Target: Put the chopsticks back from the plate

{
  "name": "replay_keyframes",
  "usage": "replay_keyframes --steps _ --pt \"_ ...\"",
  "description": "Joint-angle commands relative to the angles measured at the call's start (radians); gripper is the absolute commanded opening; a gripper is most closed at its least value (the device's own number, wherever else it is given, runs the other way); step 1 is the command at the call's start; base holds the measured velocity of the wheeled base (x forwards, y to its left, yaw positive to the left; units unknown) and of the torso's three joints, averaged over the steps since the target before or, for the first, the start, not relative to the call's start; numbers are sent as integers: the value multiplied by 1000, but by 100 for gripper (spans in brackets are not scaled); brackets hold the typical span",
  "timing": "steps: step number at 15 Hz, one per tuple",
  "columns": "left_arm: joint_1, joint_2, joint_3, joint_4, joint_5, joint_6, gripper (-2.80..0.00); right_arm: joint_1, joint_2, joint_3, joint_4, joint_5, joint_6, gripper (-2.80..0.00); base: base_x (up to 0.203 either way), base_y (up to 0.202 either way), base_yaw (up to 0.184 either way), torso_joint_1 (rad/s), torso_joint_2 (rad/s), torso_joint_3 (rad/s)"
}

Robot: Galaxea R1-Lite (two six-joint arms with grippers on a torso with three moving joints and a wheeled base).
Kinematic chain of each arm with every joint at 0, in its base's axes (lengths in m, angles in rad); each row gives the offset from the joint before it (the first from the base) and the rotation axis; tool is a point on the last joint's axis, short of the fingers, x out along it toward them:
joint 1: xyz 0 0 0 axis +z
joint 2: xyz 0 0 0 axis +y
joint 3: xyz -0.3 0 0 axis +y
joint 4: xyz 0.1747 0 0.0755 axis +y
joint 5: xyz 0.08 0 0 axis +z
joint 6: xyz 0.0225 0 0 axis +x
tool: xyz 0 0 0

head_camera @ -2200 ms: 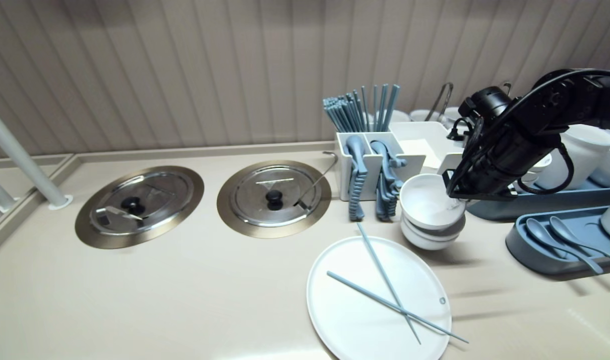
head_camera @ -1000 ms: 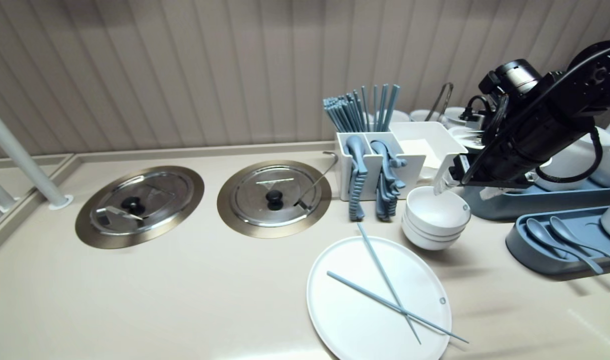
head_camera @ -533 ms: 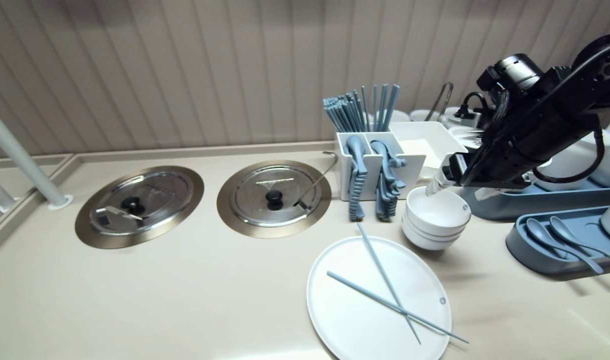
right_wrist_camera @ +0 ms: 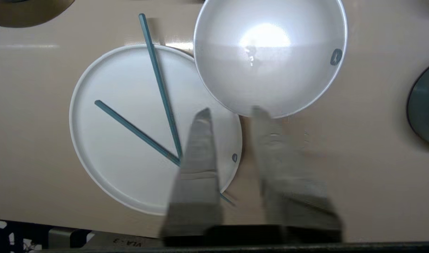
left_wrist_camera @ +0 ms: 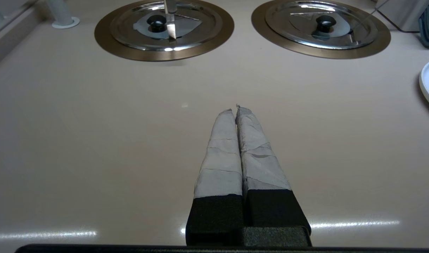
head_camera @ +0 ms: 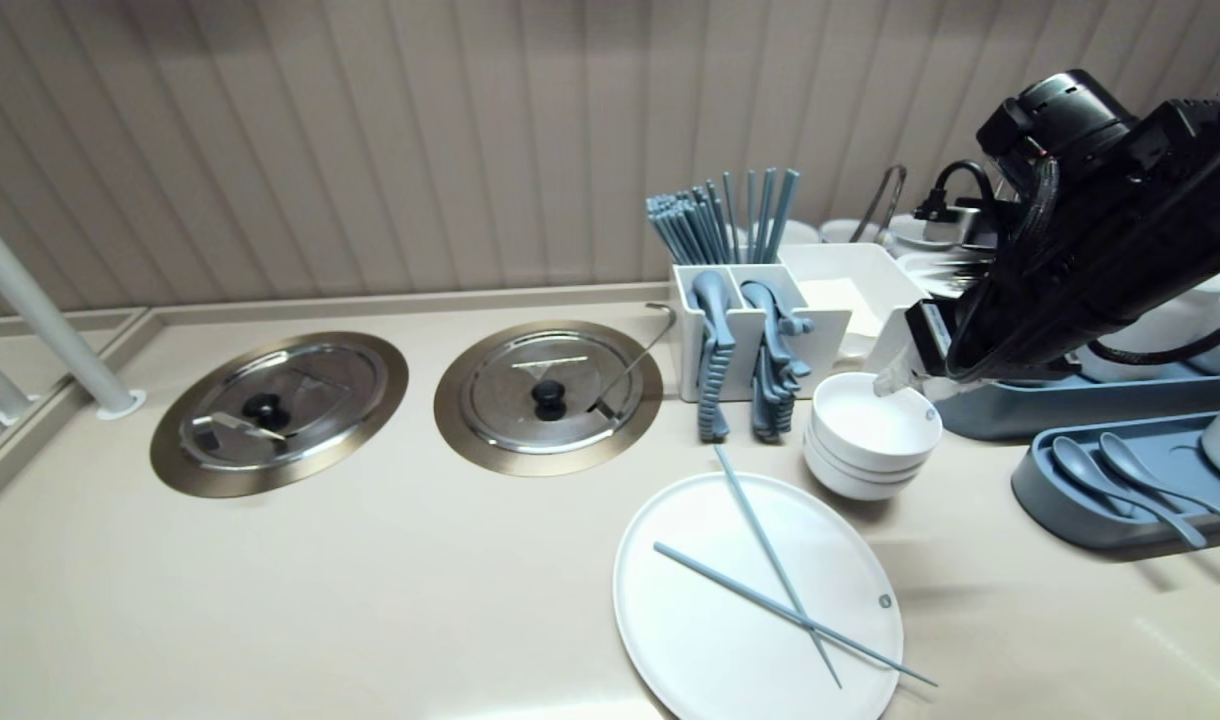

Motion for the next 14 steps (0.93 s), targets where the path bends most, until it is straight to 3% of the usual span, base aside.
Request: replay_keyframes --steps 1,14 --pt "0 0 8 0 0 0 -280 10 -30 8 5 1 1 -280 0 0 0 0 0 0" --pt "0 0 8 0 -1 0 -280 93 -131 56 5 1 2 -280 0 0 0 0 0 0"
